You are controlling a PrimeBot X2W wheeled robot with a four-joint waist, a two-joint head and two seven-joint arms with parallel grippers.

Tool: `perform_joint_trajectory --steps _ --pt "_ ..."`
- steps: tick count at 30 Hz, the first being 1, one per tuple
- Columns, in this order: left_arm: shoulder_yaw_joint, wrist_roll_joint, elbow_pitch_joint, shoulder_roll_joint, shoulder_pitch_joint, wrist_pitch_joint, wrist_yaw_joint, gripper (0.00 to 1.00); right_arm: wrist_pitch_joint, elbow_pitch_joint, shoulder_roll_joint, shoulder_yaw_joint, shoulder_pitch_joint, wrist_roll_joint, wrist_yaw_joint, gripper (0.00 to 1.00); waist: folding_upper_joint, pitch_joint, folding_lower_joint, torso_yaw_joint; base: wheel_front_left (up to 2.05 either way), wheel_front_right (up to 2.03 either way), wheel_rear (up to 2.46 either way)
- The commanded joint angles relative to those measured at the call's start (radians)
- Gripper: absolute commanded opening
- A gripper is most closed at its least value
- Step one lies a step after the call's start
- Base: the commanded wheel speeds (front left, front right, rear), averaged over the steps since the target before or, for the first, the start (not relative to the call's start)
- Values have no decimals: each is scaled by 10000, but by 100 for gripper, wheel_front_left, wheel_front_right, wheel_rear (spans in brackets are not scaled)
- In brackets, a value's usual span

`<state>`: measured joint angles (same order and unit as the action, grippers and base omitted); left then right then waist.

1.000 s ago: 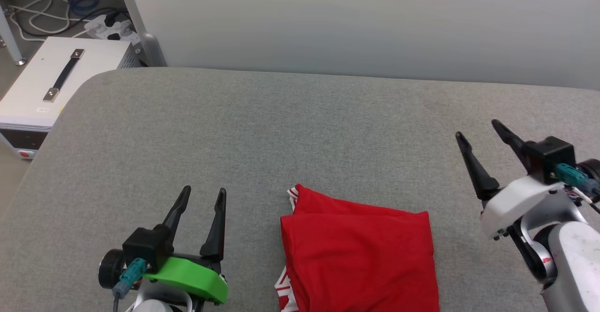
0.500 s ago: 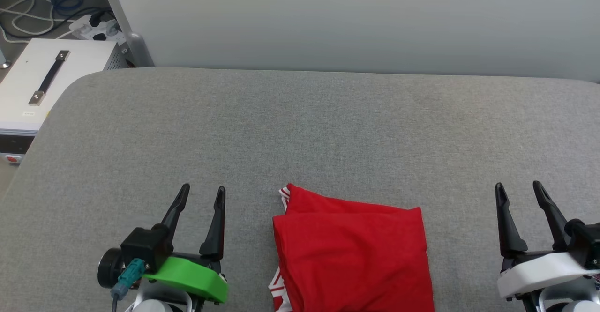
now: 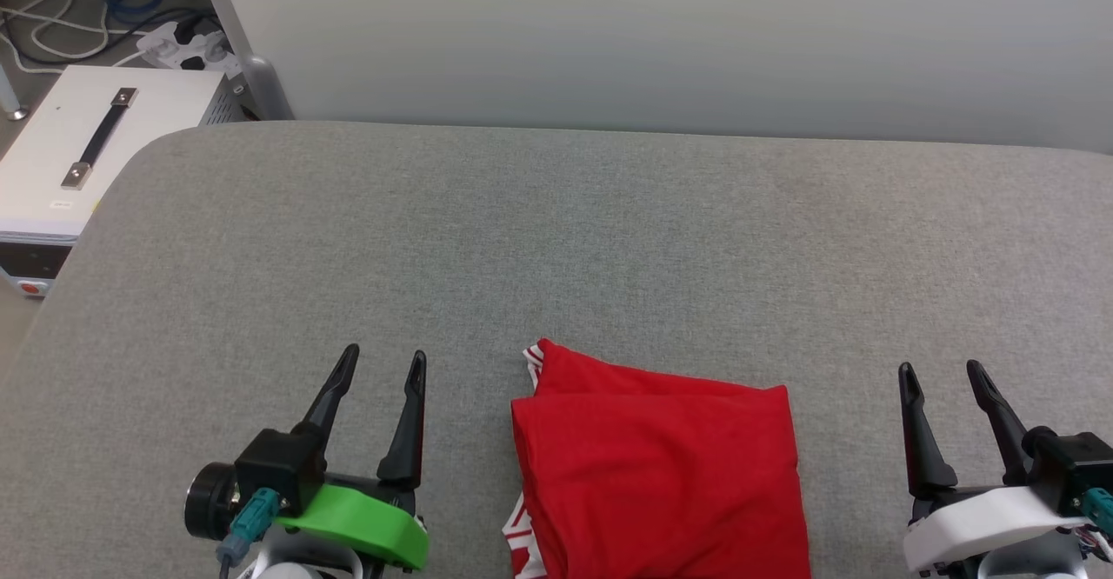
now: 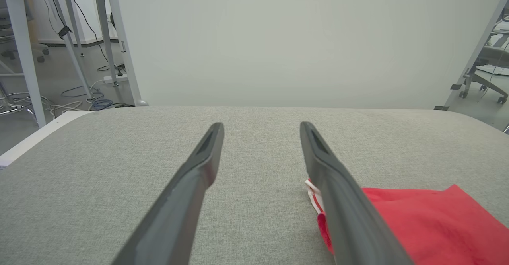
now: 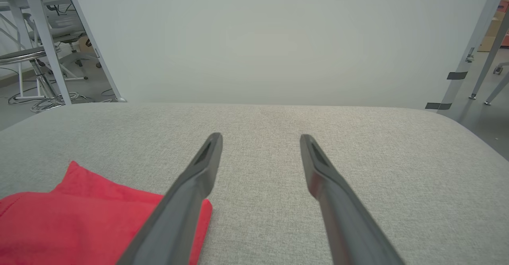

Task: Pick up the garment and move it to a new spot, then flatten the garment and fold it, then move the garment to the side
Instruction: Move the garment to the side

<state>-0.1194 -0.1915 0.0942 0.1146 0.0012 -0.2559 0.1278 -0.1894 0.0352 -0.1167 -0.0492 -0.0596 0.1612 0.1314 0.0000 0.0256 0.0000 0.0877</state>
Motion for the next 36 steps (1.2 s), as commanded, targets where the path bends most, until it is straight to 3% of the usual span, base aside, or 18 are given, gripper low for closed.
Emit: perform_joint_trajectory --steps 1,7,16,17,18,20,26,36 --pt "42 98 -19 -78 146 -59 29 100 -43 36 27 -9 -52 -26 -7 100 0 7 0 19 0 0 0" --pt "42 94 -52 -91 63 -59 29 100 711 70 -76 317 2 274 -7 100 0 76 0 107 0 0 0" --pt "-86 -37 167 -64 -149 -59 29 100 6105 -664 -1436 2009 620 1872 -7 100 0 481 0 236 0 0 0" --pt "-124 -46 180 -61 -201 -59 29 100 6583 -768 -1384 1969 697 2074 -7 100 0 549 0 268 0 0 0" --pt "-253 -69 228 -55 -391 -59 29 100 8310 -921 -1182 1880 860 2505 -7 100 0 749 0 444 0 0 0" --pt "-399 -47 296 -49 -522 -59 29 100 9220 -1006 -1248 1928 911 2421 -7 100 0 864 0 600 0 0 0" --pt "-639 -53 280 -116 -953 -59 29 100 10419 -941 -993 1642 971 2017 -7 100 0 1136 0 1087 0 0 0" --pt "-674 -592 -176 -231 -1074 -59 29 100 10692 -171 -526 1659 1061 1626 -7 100 0 1468 0 1582 0 0 0"
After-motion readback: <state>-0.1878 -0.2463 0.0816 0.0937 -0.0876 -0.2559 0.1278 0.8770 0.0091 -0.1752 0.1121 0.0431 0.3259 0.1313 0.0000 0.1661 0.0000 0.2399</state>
